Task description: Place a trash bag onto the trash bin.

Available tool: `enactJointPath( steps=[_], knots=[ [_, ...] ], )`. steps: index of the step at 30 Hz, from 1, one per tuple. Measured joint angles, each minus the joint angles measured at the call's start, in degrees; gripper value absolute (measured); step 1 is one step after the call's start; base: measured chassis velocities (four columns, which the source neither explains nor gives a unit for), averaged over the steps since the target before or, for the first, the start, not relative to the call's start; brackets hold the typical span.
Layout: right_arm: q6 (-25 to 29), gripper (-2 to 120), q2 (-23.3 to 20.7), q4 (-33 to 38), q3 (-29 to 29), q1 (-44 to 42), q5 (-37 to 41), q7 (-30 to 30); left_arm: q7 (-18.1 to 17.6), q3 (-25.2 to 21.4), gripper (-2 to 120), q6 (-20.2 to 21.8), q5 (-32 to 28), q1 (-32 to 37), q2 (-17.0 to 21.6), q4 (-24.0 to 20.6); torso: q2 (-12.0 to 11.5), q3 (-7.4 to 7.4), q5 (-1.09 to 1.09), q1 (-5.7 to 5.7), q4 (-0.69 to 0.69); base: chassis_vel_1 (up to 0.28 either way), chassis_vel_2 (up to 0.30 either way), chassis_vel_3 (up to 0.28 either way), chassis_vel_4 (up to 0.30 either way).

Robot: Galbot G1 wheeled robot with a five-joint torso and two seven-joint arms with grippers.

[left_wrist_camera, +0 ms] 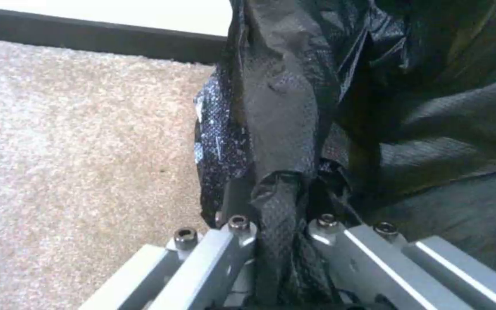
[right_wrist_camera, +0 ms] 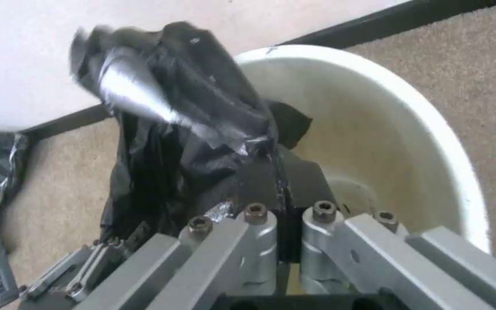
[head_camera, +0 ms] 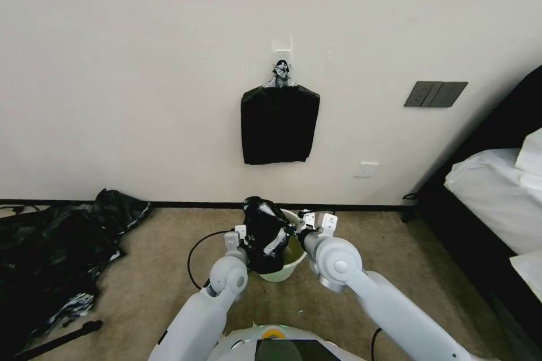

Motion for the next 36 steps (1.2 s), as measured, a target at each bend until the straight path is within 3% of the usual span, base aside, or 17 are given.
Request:
enactJointPath(
  steps=[7,11,13,20,29,36],
  knots=[
    [0.37,0,-0.33,2.01,1.31,-1.37,-0.91,-0.02,-0.54,-0.43,2,-6.18,0.31,0.52,0.34,-0.95,0.00,0.00,0.01,0.00,0.01,0.000,0.000,0.000,0.000],
    [0.82,0,-0.32,3.49,2.59,-2.43,-1.54,-0.28,1.94,-0.96,2,-10.08,1.13,1.83,0.82,-2.43,0.00,0.00,0.02,0.00,0.01,0.000,0.000,0.000,0.000],
    [1.56,0,-0.28,5.02,3.87,-3.79,-3.44,-1.72,5.43,-1.68,2,-13.51,2.68,3.58,1.05,-4.03,0.00,0.00,0.01,0.00,0.01,0.000,0.000,0.000,0.000],
    [1.71,0,0.17,8.68,8.71,-8.19,-7.61,-2.85,8.70,-3.86,2,-20.39,5.13,5.78,1.15,-6.06,0.00,-0.01,0.02,0.00,0.01,0.000,0.000,0.000,0.000],
    [1.28,0,-0.22,10.24,18.91,-12.32,-8.71,-3.98,9.29,-6.22,2,-21.85,4.50,6.44,1.59,-8.50,0.00,-0.01,0.01,0.00,0.01,0.000,0.000,0.000,0.000],
    [0.11,0,-1.02,9.42,22.44,-11.43,-7.13,-4.22,9.53,-6.90,2,-21.67,4.40,7.07,2.07,-9.37,0.00,-0.01,0.01,0.00,0.01,0.000,0.000,0.000,0.000]
  ],
)
